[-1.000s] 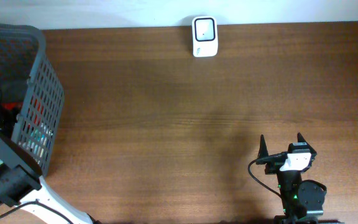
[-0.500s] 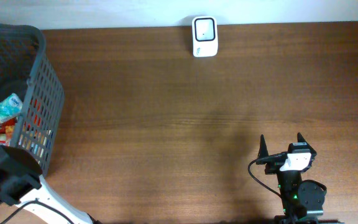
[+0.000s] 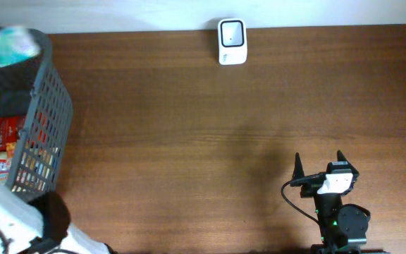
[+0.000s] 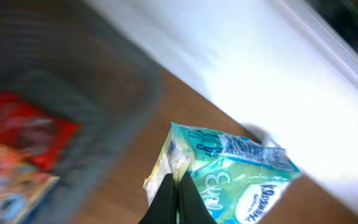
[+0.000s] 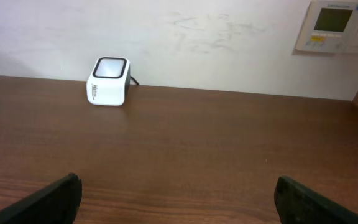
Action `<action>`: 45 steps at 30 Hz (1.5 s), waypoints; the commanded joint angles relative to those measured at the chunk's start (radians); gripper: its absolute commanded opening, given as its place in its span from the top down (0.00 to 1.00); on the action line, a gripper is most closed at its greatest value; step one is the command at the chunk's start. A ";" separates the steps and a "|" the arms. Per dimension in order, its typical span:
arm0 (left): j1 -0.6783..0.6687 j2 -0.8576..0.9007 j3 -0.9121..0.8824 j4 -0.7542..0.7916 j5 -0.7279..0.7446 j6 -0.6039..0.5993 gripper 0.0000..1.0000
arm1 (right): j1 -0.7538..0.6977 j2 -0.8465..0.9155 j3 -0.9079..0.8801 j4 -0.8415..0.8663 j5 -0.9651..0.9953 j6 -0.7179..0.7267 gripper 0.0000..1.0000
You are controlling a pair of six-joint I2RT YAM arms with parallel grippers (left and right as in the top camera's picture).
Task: Scan the item barcode
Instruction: 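Carry the teal pack out and drop it on the table center, then reach the left gripper into the basket and grasp the orange packet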
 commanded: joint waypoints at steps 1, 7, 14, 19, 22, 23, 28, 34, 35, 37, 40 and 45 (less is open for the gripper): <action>-0.232 0.009 -0.042 -0.001 0.049 0.072 1.00 | 0.008 -0.005 -0.006 -0.005 0.008 -0.007 0.02; -0.625 0.041 -0.407 0.060 -0.135 0.071 1.00 | 0.008 -0.005 -0.006 -0.005 0.008 -0.007 0.01; -0.847 0.071 -0.986 0.488 -0.135 0.053 1.00 | 0.008 -0.005 -0.006 -0.005 0.008 -0.007 0.01; -0.912 0.132 -1.113 0.564 -0.139 0.027 0.92 | 0.008 -0.005 -0.006 -0.005 0.008 -0.007 0.01; -0.914 0.138 -1.112 0.570 -0.139 0.027 0.52 | 0.008 -0.005 -0.006 -0.005 0.008 -0.007 0.01; -0.914 0.138 -1.112 0.573 -0.139 0.027 0.44 | 0.008 -0.005 -0.006 -0.005 0.008 -0.007 0.01; -0.832 0.135 -0.857 0.351 -0.140 0.108 0.27 | 0.008 -0.005 -0.006 -0.005 0.008 -0.007 0.01; -0.658 0.135 -0.190 0.011 -0.258 0.122 0.18 | 0.008 -0.005 -0.006 -0.005 0.008 -0.007 0.02; -0.631 0.135 -0.121 -0.001 -0.285 0.131 0.01 | 0.008 -0.005 -0.006 -0.005 0.008 -0.007 0.01; -0.549 0.085 -0.042 -0.001 -0.320 0.132 0.01 | 0.008 -0.005 -0.006 -0.005 0.008 -0.007 0.01; -0.379 0.004 -0.036 -0.001 -0.441 0.133 0.01 | 0.008 -0.005 -0.006 -0.005 0.008 -0.007 0.01; 0.002 -0.021 -0.071 -0.001 -0.354 0.113 0.01 | 0.008 -0.005 -0.006 -0.005 0.008 -0.007 0.01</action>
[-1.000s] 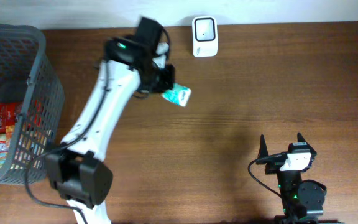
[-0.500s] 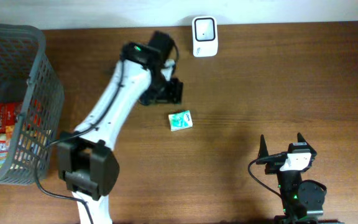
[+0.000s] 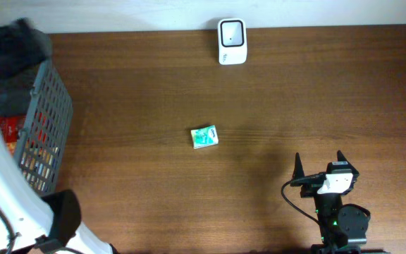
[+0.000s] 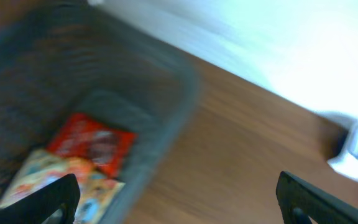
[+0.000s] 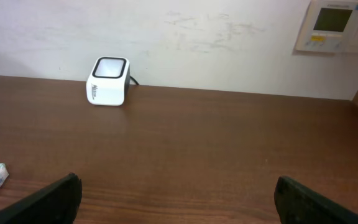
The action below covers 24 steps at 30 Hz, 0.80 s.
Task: Scan the item barcode
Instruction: 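Reach the left gripper into the basket and grasp the orange packet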
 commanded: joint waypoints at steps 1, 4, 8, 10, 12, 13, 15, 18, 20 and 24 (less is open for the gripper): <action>0.235 -0.017 -0.047 -0.004 0.049 -0.031 0.01 | 0.007 -0.005 -0.006 -0.005 0.008 -0.006 0.01; 0.396 -0.005 -0.195 0.012 0.050 -0.074 0.02 | 0.007 -0.005 -0.006 -0.005 0.008 -0.006 0.01; 0.452 0.022 -0.440 0.123 0.051 -0.092 0.29 | 0.008 -0.005 -0.006 -0.005 0.008 -0.006 0.01; 0.452 0.028 -0.577 0.226 0.021 -0.066 0.25 | 0.008 -0.005 -0.006 -0.005 0.008 -0.006 0.02; 0.452 0.029 -0.749 0.336 -0.013 -0.066 0.25 | 0.007 -0.005 -0.006 -0.005 0.008 -0.006 0.02; 0.452 0.029 -0.845 0.394 -0.017 -0.066 0.25 | 0.008 -0.005 -0.006 -0.005 0.008 -0.006 0.01; 0.452 0.029 -0.988 0.488 -0.027 -0.066 0.25 | 0.008 -0.005 -0.006 -0.005 0.008 -0.006 0.01; 0.452 0.029 -1.161 0.621 -0.027 -0.058 0.32 | 0.008 -0.005 -0.006 -0.005 0.008 -0.006 0.02; 0.452 0.029 -1.228 0.679 -0.027 -0.030 0.34 | 0.007 -0.005 -0.006 -0.005 0.008 -0.006 0.01; 0.452 0.029 -1.324 0.754 -0.027 -0.027 0.35 | 0.008 -0.005 -0.006 -0.005 0.008 -0.006 0.01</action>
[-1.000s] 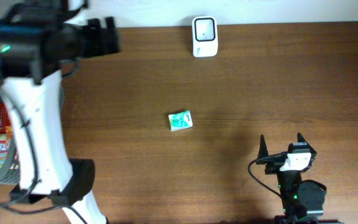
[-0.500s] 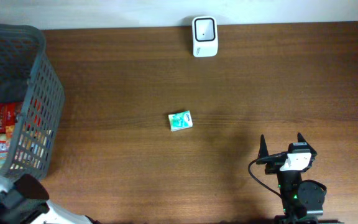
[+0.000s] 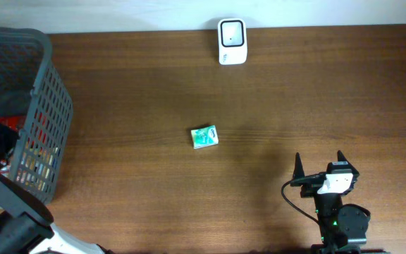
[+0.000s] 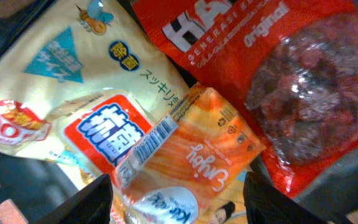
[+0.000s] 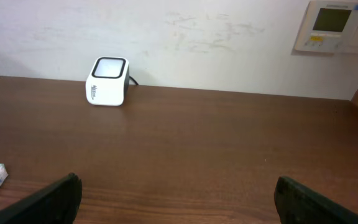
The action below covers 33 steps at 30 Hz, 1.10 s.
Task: Scan the item barcode
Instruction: 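Reach the left gripper into the basket and grasp the orange packet, then place the orange packet beside the teal pack and withdraw left gripper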
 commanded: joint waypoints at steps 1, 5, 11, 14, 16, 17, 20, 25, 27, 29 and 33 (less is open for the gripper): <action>0.002 -0.005 -0.070 0.056 -0.011 0.032 0.35 | 0.008 -0.005 -0.006 -0.005 0.005 -0.006 0.01; 0.002 -0.003 -0.096 0.074 -0.011 0.046 0.34 | 0.008 -0.005 -0.006 -0.005 0.005 -0.006 0.01; 0.002 -0.003 -0.096 0.053 -0.007 0.045 0.86 | 0.007 -0.005 -0.006 -0.005 0.005 -0.006 0.01; 0.002 -0.006 -0.060 0.024 0.092 0.045 1.00 | 0.008 -0.005 -0.006 -0.005 0.005 -0.006 0.01; 0.002 -0.010 0.033 -0.037 0.136 0.045 1.00 | 0.008 -0.005 -0.006 -0.005 0.005 -0.006 0.01; 0.002 -0.016 0.097 -0.076 0.136 0.045 1.00 | 0.008 -0.005 -0.006 -0.005 0.005 -0.006 0.01; 0.002 -0.056 0.312 -0.195 0.138 0.045 1.00 | 0.008 -0.005 -0.006 -0.005 0.005 -0.006 0.01; -0.013 -0.253 0.465 -0.240 0.373 0.046 1.00 | 0.007 -0.005 -0.006 -0.005 0.005 -0.006 0.01; -0.053 -0.346 0.465 -0.237 0.491 0.046 1.00 | 0.008 -0.005 -0.006 -0.005 0.005 -0.006 0.01; -0.154 -0.433 0.465 -0.234 0.537 0.046 1.00 | 0.008 -0.005 -0.006 -0.005 0.005 -0.006 0.01; -0.435 -0.477 0.462 -0.234 0.536 0.046 1.00 | 0.008 -0.005 -0.006 -0.005 0.005 -0.006 0.01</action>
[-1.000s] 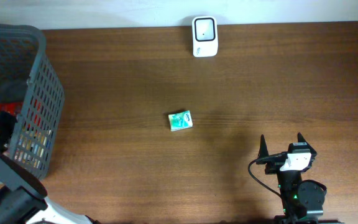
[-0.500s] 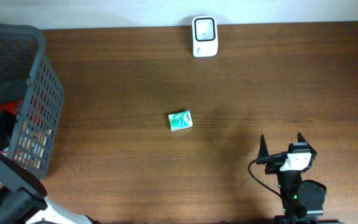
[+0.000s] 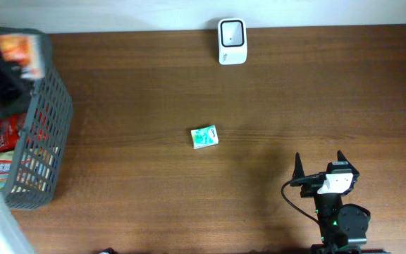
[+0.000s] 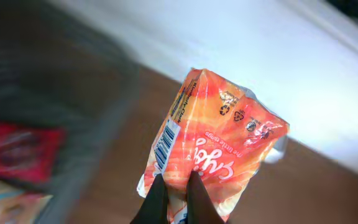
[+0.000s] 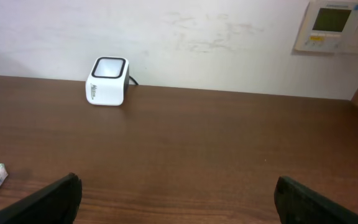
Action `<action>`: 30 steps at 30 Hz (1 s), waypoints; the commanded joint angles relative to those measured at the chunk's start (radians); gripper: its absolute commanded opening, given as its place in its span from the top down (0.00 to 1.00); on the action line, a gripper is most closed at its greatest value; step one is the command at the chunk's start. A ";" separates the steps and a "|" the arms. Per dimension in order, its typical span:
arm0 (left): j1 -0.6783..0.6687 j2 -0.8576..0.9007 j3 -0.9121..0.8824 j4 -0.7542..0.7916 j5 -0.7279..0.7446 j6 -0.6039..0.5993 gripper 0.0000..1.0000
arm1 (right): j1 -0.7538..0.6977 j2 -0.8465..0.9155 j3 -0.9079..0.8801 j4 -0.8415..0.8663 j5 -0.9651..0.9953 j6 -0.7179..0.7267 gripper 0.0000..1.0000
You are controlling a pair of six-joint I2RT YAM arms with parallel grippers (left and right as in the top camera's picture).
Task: Scan the item barcode
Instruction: 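Place the orange packet beside the teal pack and withdraw left gripper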
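Observation:
An orange tissue pack (image 4: 219, 134) with a barcode (image 4: 165, 146) on its side hangs in my left gripper (image 4: 176, 186), whose fingers are shut on its lower edge. From overhead the orange pack (image 3: 16, 48) is a blur above the far rim of the grey basket (image 3: 44, 134). The white scanner (image 3: 232, 32) stands at the table's far edge, and the right wrist view also shows the scanner (image 5: 107, 81). My right gripper (image 5: 179, 202) is open and holds nothing, near the front right (image 3: 318, 161).
A green tissue pack (image 3: 204, 137) lies mid-table, at the left edge in the right wrist view. The basket holds a red packet (image 4: 17, 152) and other packs. A white wall (image 5: 216, 37) with a control panel (image 5: 331, 25) runs behind the table.
My left gripper was open down inside the basket over the orange pack. It is now shut on that pack, held up above the basket's far rim. The right arm has not moved.
My left gripper first held the green pack above the basket. Then the green pack lay mid-table and the gripper was open by the basket. Then it was open low inside the basket over the orange pack, which it now holds raised.

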 commanded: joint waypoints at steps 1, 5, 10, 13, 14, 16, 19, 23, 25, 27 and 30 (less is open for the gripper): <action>-0.287 0.014 -0.006 -0.002 0.051 0.005 1.00 | 0.008 -0.006 -0.006 -0.005 0.005 -0.007 0.02; -0.551 0.122 -0.057 0.000 0.027 0.005 1.00 | 0.008 -0.006 -0.006 -0.005 0.005 -0.007 0.01; -0.793 0.366 -0.084 0.011 0.022 0.005 1.00 | 0.008 -0.006 -0.006 -0.005 0.005 -0.007 0.02; -0.911 0.513 -0.084 0.050 0.025 0.004 1.00 | 0.008 -0.006 -0.006 -0.005 0.005 -0.007 0.02; -0.941 0.555 -0.084 0.063 0.024 0.004 1.00 | 0.008 -0.006 -0.006 -0.005 0.005 -0.007 0.01; -0.994 0.640 -0.084 0.084 -0.007 0.004 1.00 | 0.008 -0.006 -0.006 -0.005 0.005 -0.007 0.01; -1.043 0.741 -0.084 0.087 -0.030 0.004 1.00 | 0.008 -0.006 -0.006 -0.005 0.005 -0.007 0.01; -1.060 0.776 -0.084 0.089 -0.053 0.005 0.49 | 0.008 -0.006 -0.006 -0.005 0.005 -0.007 0.02; -1.056 0.776 -0.082 0.089 -0.057 0.005 0.18 | 0.008 -0.006 -0.006 -0.005 0.005 -0.007 0.01; -1.044 0.773 -0.073 0.077 -0.053 0.005 0.13 | 0.008 -0.006 -0.006 -0.005 0.005 -0.007 0.01; -1.019 0.770 0.018 -0.003 -0.075 0.005 0.09 | 0.008 -0.006 -0.006 -0.005 0.005 -0.007 0.01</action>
